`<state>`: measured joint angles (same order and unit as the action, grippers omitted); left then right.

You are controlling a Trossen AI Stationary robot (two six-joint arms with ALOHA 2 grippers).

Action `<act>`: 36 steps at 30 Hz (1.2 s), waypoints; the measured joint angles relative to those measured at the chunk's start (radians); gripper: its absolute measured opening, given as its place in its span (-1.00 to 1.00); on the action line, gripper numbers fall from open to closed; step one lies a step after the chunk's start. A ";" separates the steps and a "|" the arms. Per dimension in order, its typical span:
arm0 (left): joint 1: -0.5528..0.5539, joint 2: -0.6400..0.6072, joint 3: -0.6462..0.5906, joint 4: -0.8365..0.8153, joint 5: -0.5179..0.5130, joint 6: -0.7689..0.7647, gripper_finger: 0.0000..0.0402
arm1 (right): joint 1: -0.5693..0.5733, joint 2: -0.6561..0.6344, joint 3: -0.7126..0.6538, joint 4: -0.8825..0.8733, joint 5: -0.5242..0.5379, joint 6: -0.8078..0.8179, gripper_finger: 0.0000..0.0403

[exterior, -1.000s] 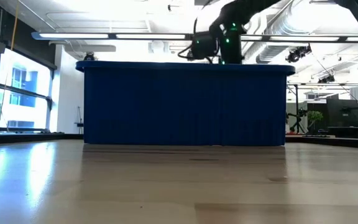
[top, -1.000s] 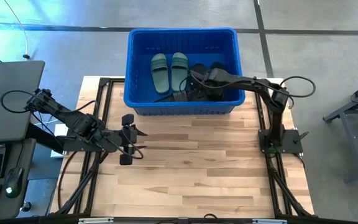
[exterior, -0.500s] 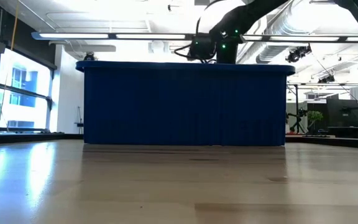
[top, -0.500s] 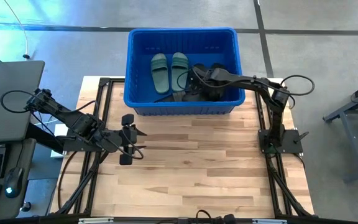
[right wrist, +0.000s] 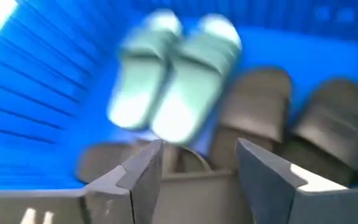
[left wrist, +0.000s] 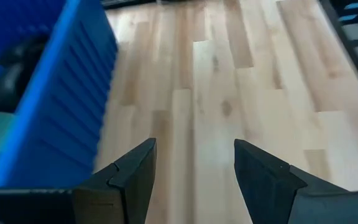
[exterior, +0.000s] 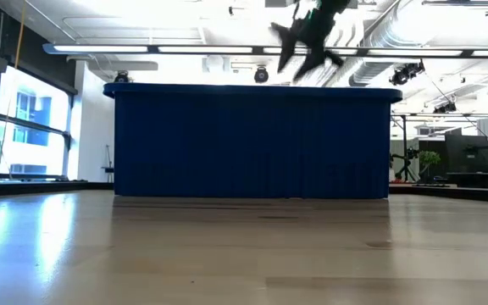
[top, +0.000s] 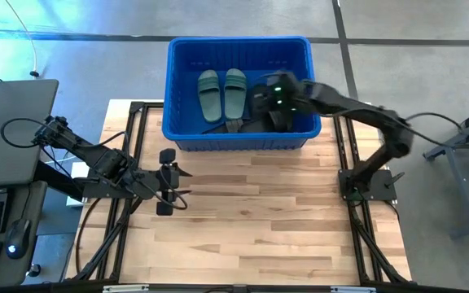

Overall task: Pick and place slides into bin
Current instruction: Return to Home Position

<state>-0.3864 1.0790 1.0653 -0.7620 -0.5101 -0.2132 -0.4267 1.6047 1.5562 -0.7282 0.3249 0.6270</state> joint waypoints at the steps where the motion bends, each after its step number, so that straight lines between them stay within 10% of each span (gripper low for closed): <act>1: 0.000 0.000 0.000 0.000 -0.017 0.020 0.00 | 0.008 -0.034 0.000 0.018 -0.005 -0.004 -0.07; 17: 0.000 -0.083 0.000 -0.018 0.083 -0.065 0.00 | 0.237 -0.352 0.000 -0.269 -0.192 0.119 -0.10; 36: 0.000 -0.490 -0.001 -0.242 0.132 -0.033 0.00 | 0.609 -0.472 0.000 -0.402 0.045 0.020 -0.10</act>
<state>-0.3863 0.5892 1.0645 -1.0045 -0.3784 -0.2464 0.1820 1.1327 1.5566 -1.1300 0.3704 0.6474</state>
